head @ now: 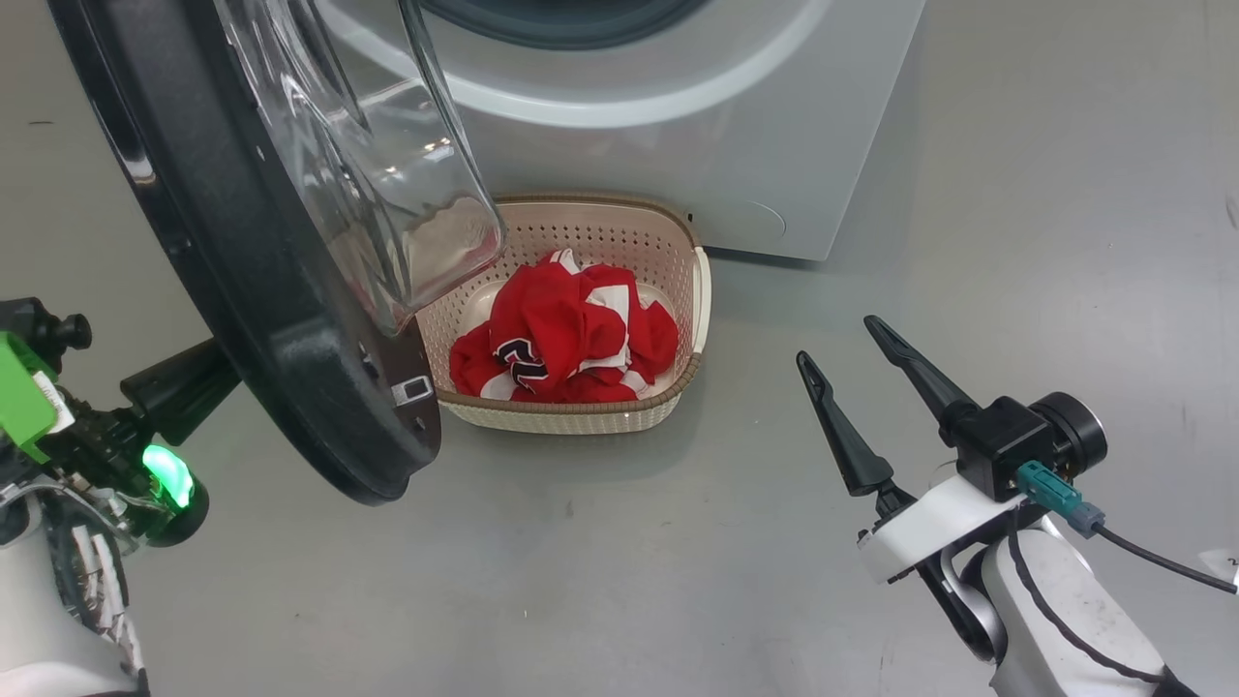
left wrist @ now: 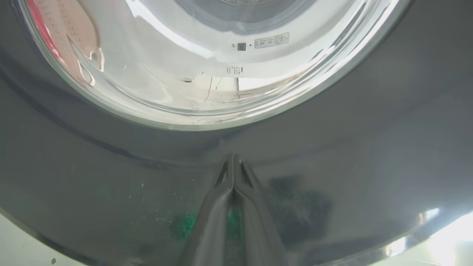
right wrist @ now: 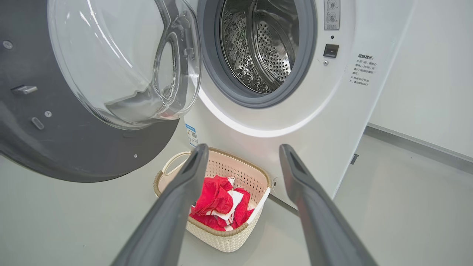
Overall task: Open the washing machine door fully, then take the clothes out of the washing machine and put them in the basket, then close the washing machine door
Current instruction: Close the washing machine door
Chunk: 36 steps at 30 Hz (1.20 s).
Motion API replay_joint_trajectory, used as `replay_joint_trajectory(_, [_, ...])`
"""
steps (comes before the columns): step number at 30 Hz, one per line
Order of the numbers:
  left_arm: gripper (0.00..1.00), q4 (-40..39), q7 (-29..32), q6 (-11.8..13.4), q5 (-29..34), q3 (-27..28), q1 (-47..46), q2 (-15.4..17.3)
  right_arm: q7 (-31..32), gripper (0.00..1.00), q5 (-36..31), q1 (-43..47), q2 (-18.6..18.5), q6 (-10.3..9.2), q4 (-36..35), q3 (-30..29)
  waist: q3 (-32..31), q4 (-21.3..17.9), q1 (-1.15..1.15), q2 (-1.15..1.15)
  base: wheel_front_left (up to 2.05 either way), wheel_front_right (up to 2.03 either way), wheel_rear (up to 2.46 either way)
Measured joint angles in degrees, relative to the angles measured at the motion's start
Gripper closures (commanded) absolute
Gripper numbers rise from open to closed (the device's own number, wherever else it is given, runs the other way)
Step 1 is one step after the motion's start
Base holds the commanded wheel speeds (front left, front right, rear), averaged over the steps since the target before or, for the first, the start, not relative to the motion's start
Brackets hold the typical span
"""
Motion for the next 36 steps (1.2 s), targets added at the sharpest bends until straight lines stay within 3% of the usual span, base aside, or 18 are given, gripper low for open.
replay_joint_trajectory(24, [1.0,-4.4,-9.3,0.4,-4.7,-8.2,5.0,0.0,-0.3,0.0,0.3,-0.5,0.1,0.0,0.4,-0.5,0.1,-0.9,0.0,0.0,0.0,0.0,0.0])
replay_joint_trajectory(32, [1.0,-10.1,-19.5,-2.5,6.5,-6.8,7.0,0.2,-0.5,0.0,0.3,-0.5,0.2,-0.01,0.5,-0.7,-0.2,-0.7,0.0,0.0,0.0,0.0,0.0])
replay_joint_trajectory(36, [1.0,-13.7,-25.0,-2.7,15.3,-8.5,10.2,2.6,-0.5,0.0,0.3,-0.5,0.4,-0.01,0.6,-0.7,-0.4,-0.5,0.0,0.0,0.0,0.0,0.0])
